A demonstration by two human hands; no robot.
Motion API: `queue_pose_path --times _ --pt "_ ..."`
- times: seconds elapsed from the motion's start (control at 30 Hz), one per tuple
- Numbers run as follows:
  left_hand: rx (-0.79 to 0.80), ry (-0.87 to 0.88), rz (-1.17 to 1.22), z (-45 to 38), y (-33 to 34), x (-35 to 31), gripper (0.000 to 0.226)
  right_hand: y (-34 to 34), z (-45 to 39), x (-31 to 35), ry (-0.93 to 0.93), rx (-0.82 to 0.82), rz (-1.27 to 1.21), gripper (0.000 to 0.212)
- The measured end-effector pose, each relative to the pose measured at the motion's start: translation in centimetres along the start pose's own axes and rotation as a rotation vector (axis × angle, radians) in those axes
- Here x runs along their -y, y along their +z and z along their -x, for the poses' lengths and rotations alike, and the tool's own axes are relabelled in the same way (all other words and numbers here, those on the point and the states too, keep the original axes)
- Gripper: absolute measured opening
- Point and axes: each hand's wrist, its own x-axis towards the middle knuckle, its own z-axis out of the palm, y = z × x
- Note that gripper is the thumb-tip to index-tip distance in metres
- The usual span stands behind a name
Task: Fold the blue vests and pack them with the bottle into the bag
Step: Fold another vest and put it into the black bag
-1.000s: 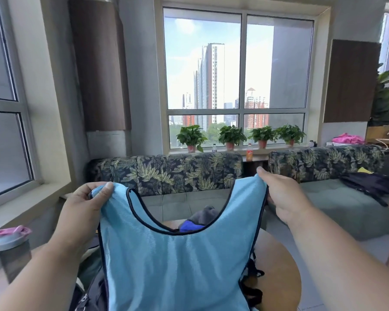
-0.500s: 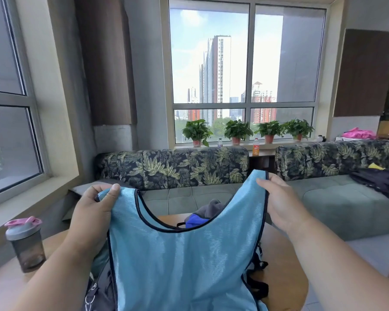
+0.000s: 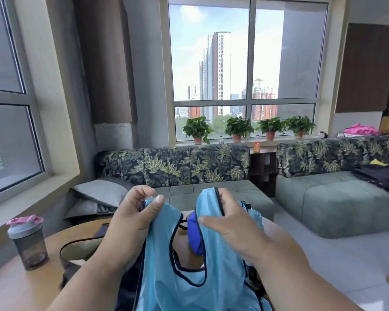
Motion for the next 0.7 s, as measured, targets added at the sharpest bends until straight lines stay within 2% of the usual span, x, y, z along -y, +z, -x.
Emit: queue_pose_path --times 0.13,0.17,0.27,0.33,0.47,0.63,0.7 --pt "0.099 -0.052 0.085 0.9 1.2 0.1 0.016 2.3 0.5 -0.9 0.01 0.128 -0.105 0.07" --pt "0.116 -0.061 0.085 0.9 1.1 0.2 0.02 2.6 0.6 -0.9 0.005 0.114 -0.125 0.069" --pt "0.148 -0.081 0.025 1.0 0.6 0.7 0.051 3.1 0.7 -0.9 -0.029 0.042 -0.191 0.047" --pt "0.145 -0.094 0.024 1.2 0.5 0.9 0.062 3.1 0.6 -0.8 -0.033 0.012 -0.233 0.04" --pt "0.128 -0.109 0.034 1.2 0.2 1.5 0.062 2.7 0.5 -1.1 -0.014 0.003 -0.214 0.037" --pt "0.166 -0.129 0.042 1.3 0.5 1.4 0.06 3.0 0.8 -1.5 0.007 0.118 -0.099 0.044" --pt "0.193 -0.138 0.03 1.2 0.6 1.5 0.058 3.1 0.8 -1.8 0.015 0.128 -0.017 0.037"
